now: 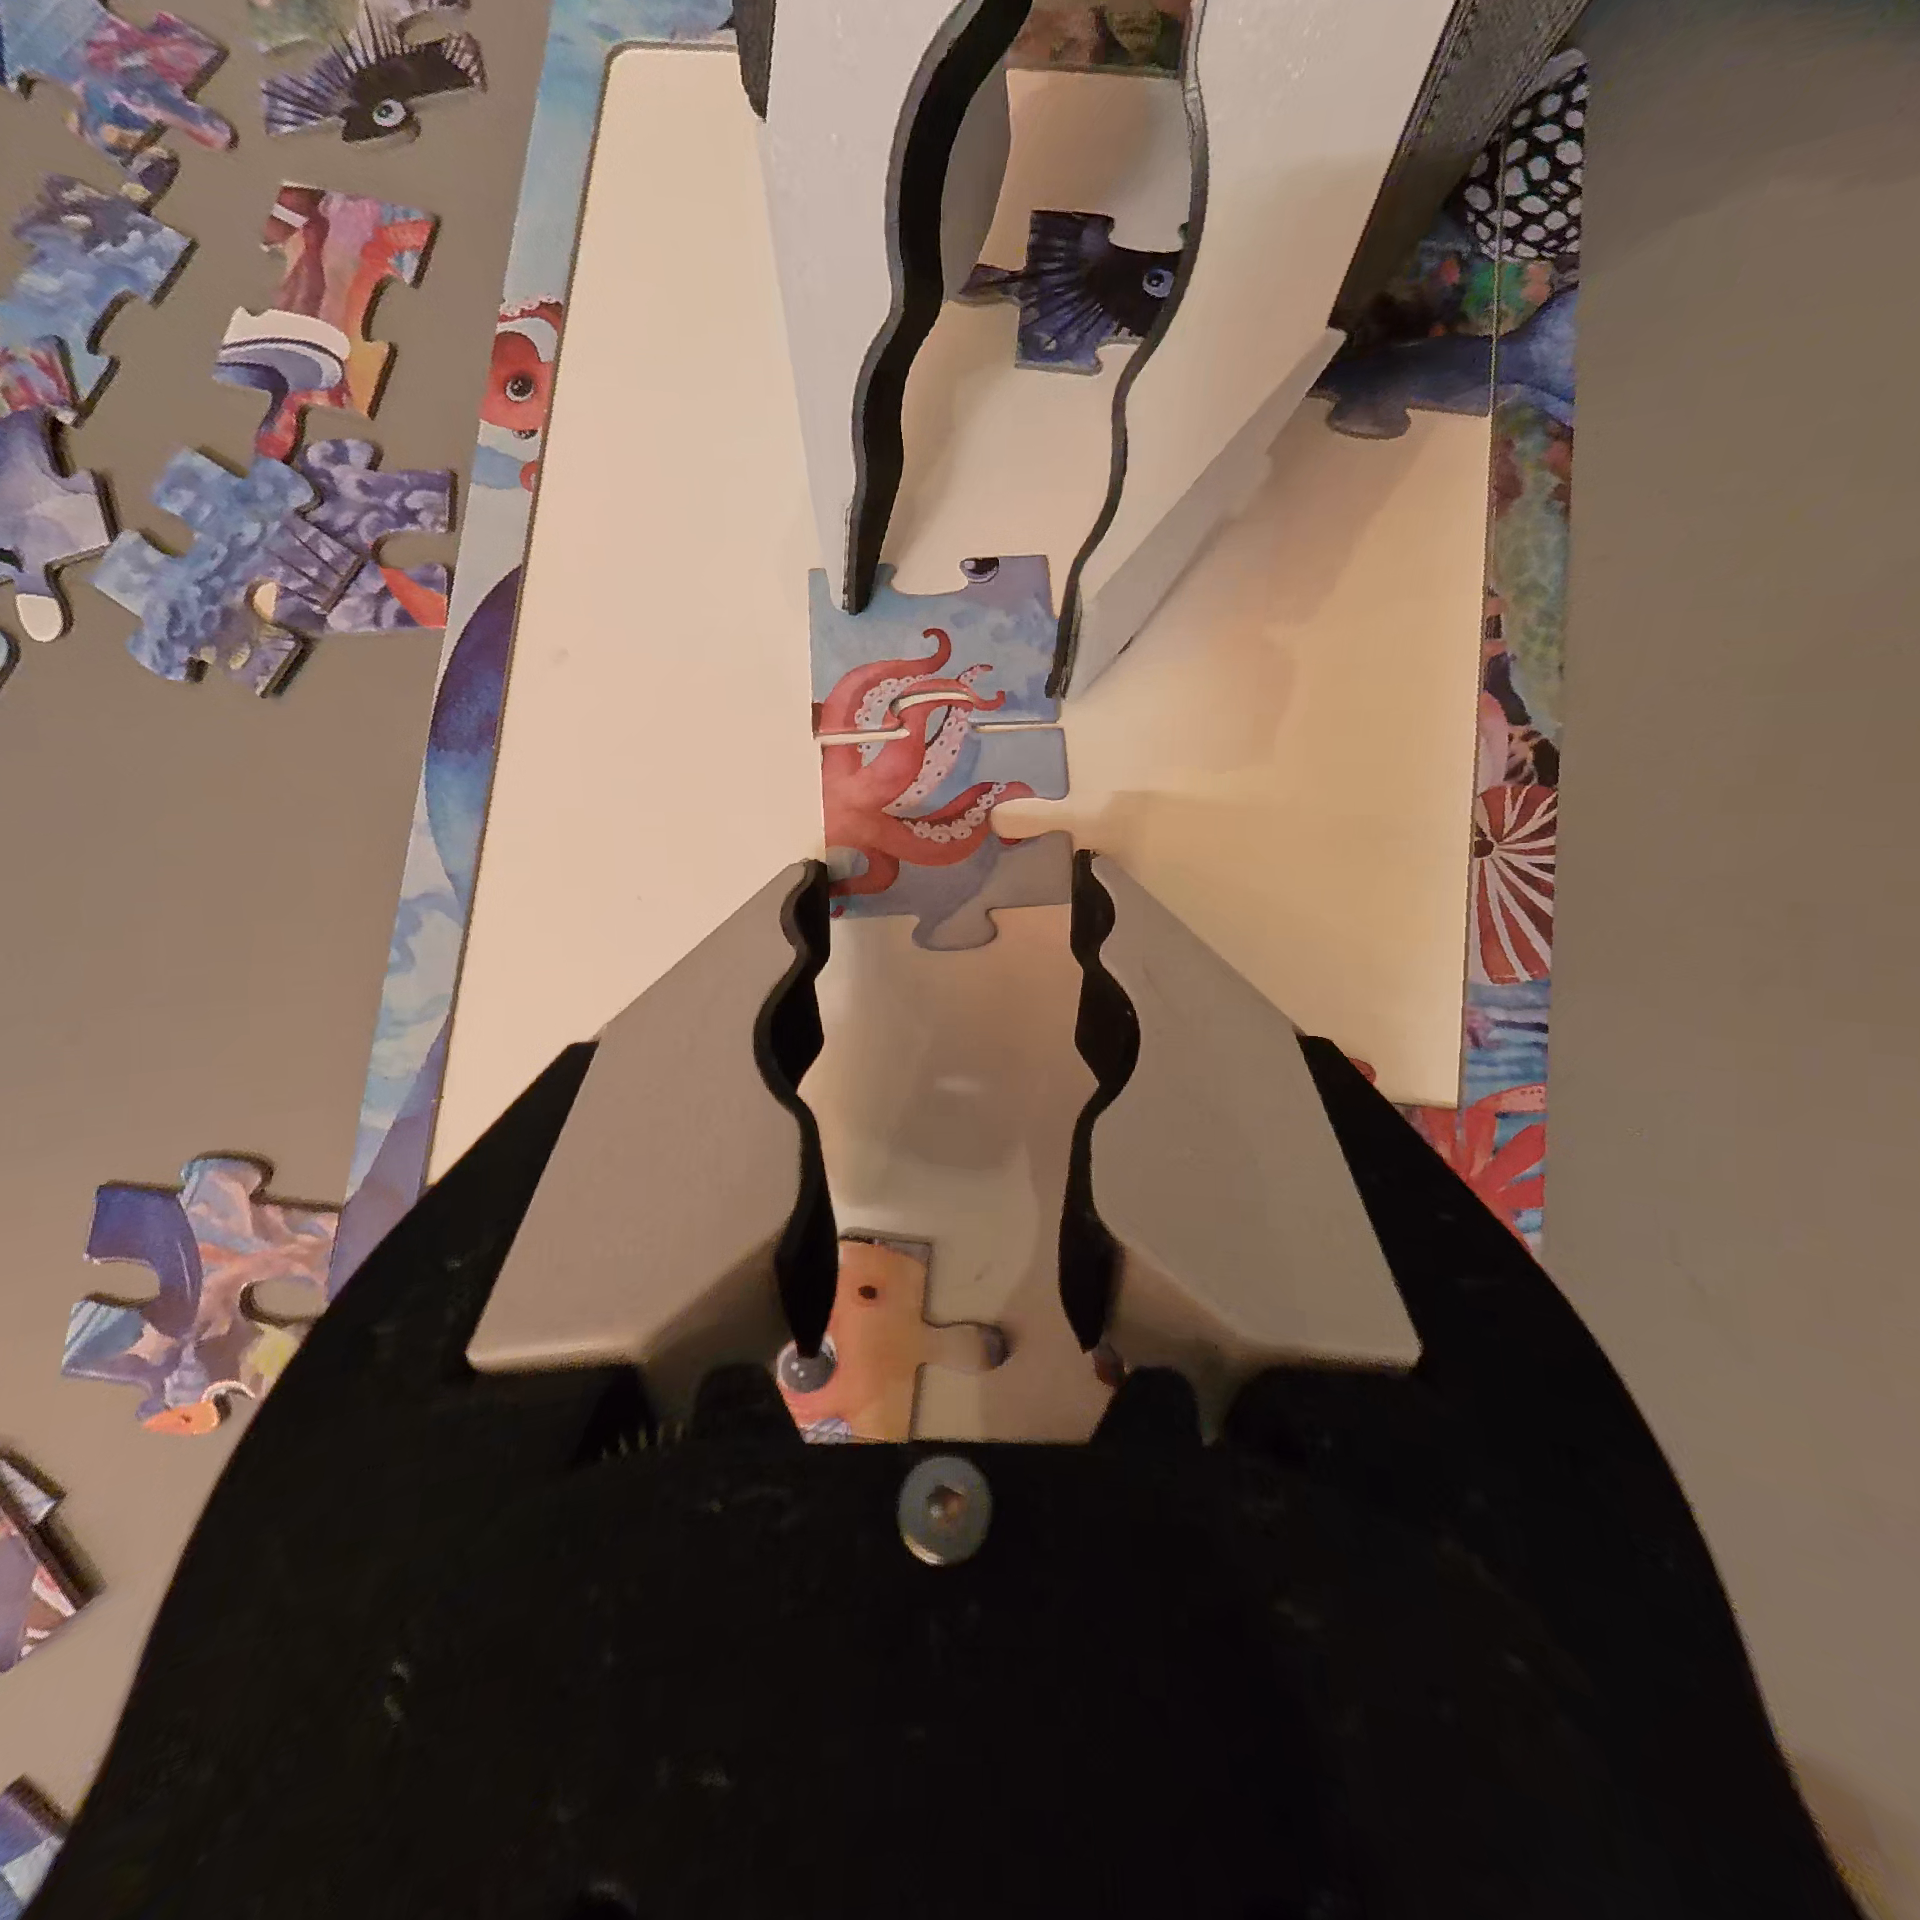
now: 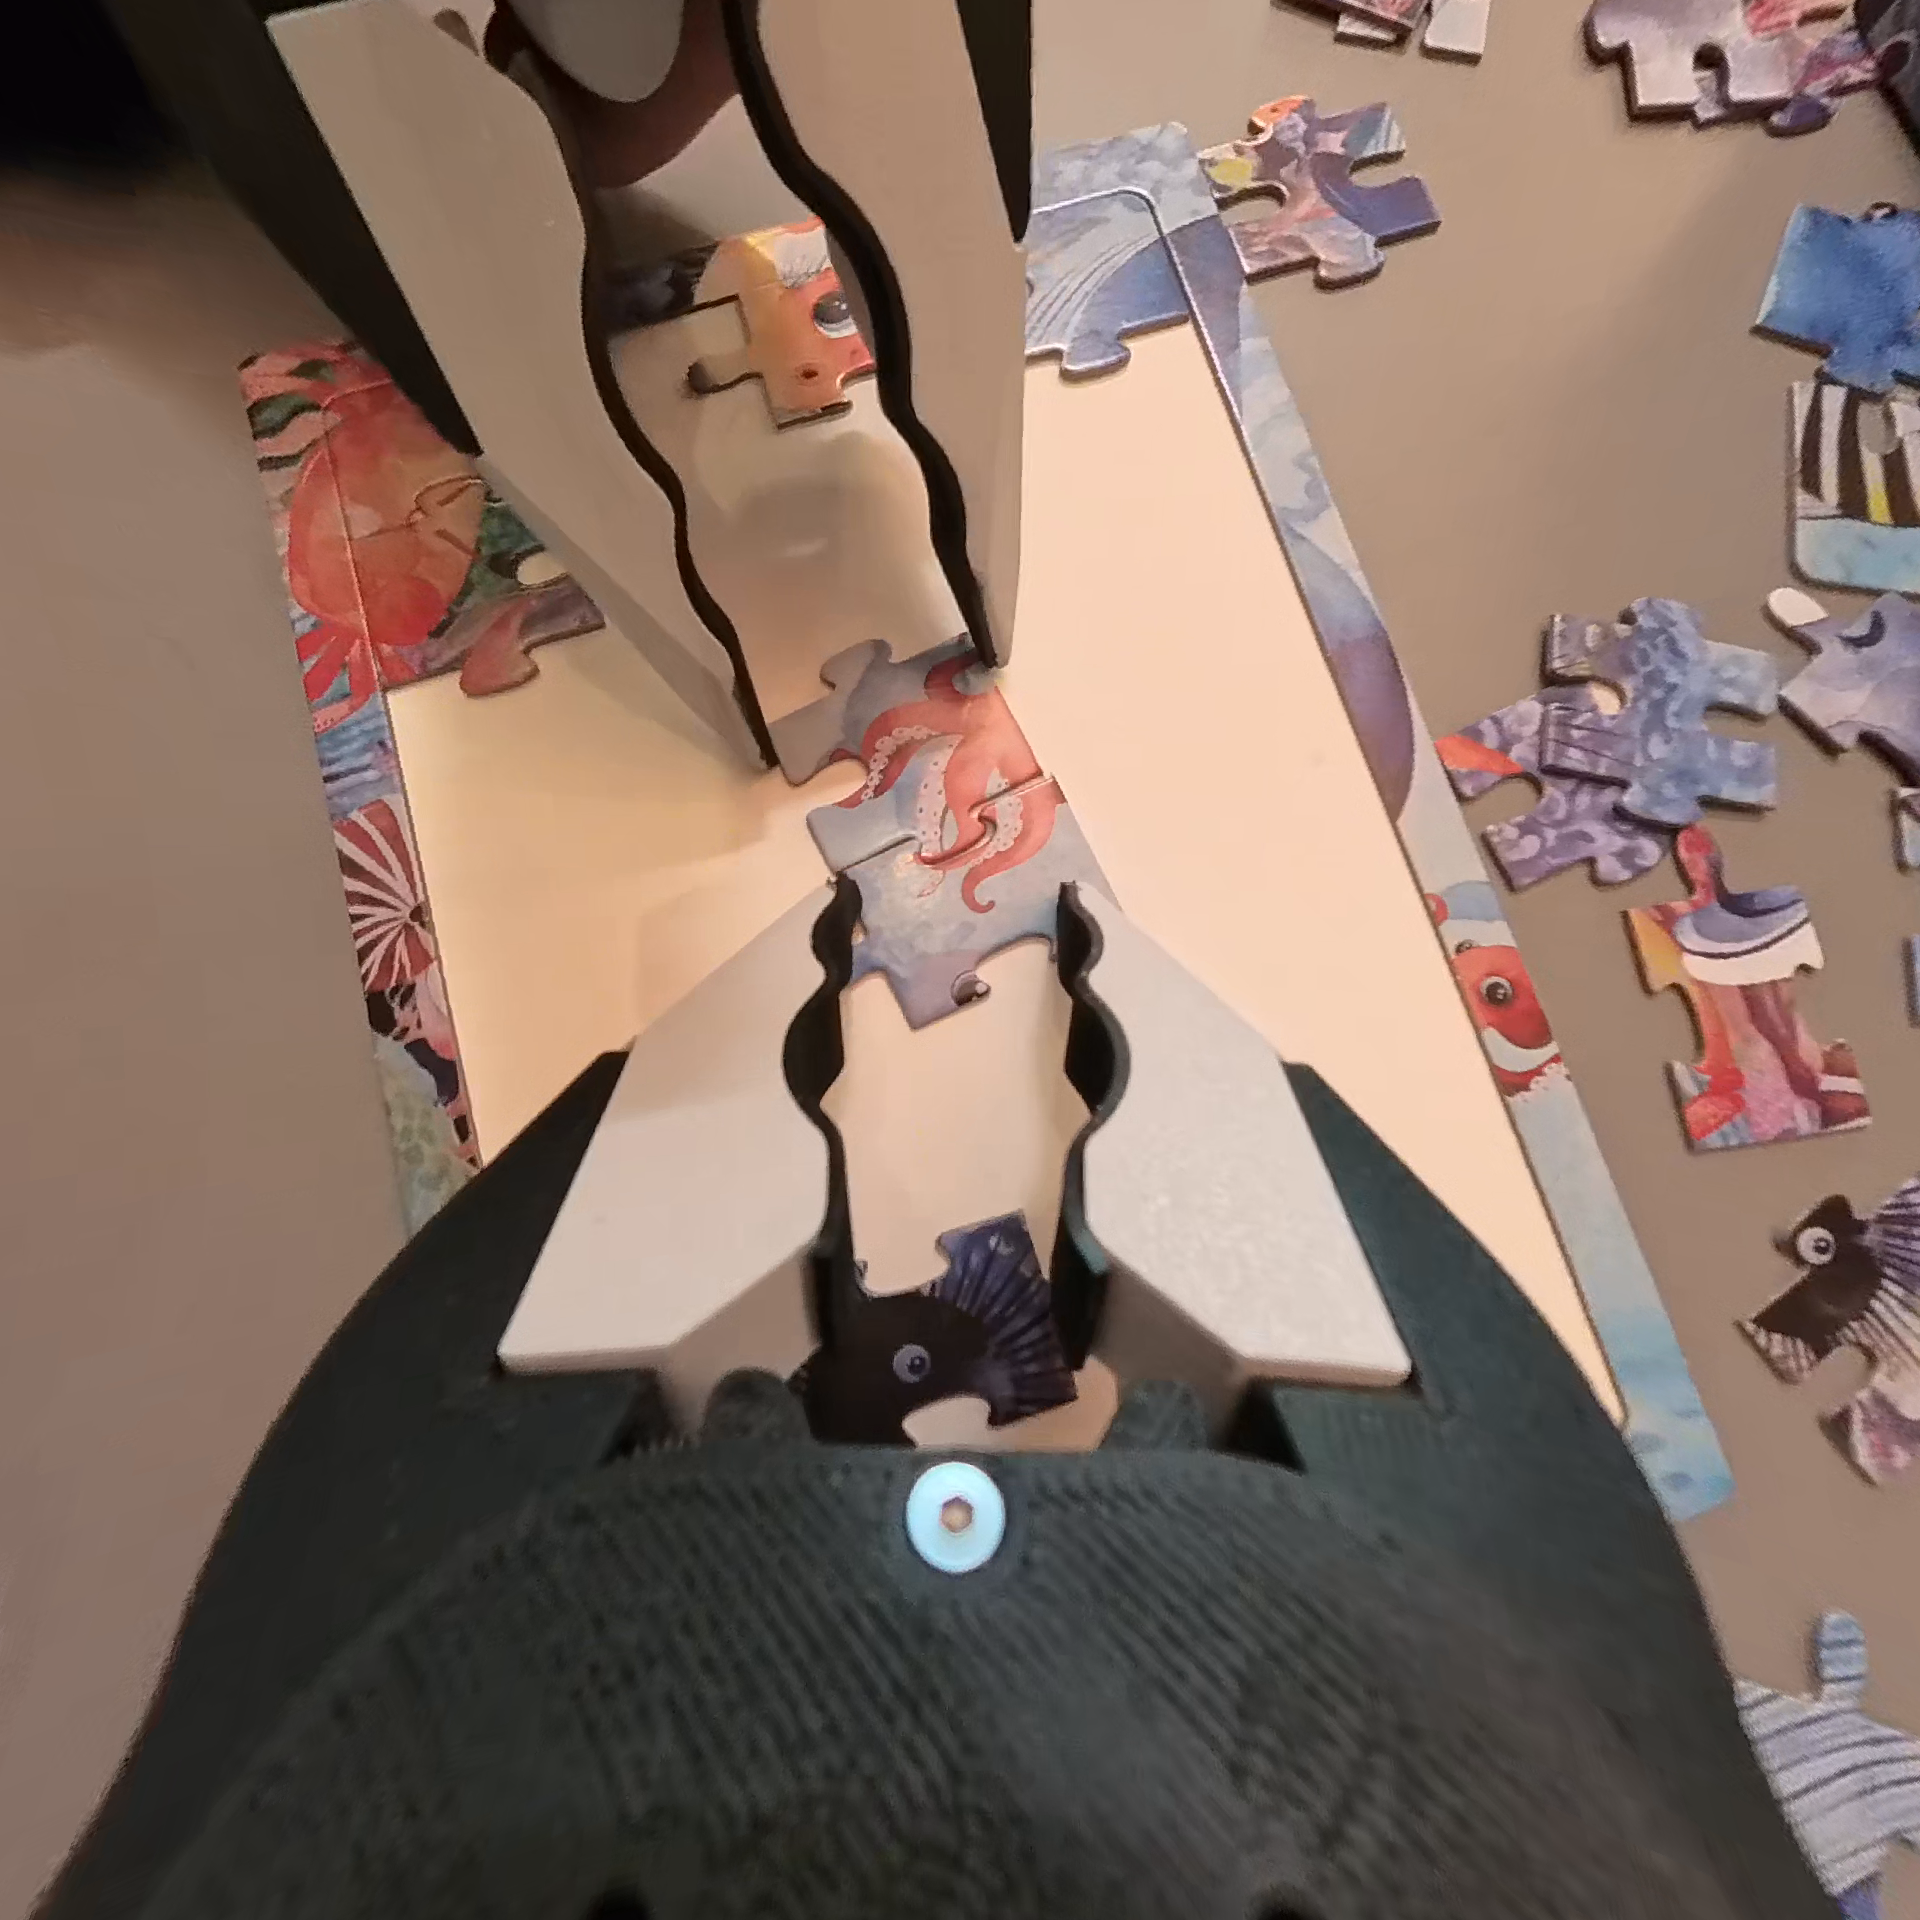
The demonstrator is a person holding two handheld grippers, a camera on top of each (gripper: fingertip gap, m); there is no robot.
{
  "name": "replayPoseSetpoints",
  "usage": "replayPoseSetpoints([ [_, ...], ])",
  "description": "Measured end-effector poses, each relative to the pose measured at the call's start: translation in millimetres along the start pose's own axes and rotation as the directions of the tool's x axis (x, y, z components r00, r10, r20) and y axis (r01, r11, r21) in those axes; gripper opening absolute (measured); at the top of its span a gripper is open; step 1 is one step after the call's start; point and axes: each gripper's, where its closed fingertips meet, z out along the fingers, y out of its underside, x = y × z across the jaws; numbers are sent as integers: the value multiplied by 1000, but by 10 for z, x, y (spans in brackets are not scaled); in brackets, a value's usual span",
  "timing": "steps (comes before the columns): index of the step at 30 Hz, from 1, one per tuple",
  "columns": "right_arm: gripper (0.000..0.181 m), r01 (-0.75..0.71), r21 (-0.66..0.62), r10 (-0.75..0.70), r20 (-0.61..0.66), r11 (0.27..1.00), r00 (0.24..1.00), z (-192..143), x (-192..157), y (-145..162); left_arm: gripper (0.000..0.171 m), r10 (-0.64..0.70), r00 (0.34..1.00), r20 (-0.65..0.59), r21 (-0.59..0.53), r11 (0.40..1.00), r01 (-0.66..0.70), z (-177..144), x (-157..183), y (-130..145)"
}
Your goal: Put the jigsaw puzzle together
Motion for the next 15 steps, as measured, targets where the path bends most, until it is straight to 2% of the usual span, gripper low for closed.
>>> replayPoseSetpoints([
  [15, 35, 23, 18, -24, 25, 1000, 999, 2, -30, -2, 46, -15, 1000, -7, 19, 1000, 15, 6, -11, -7],
])
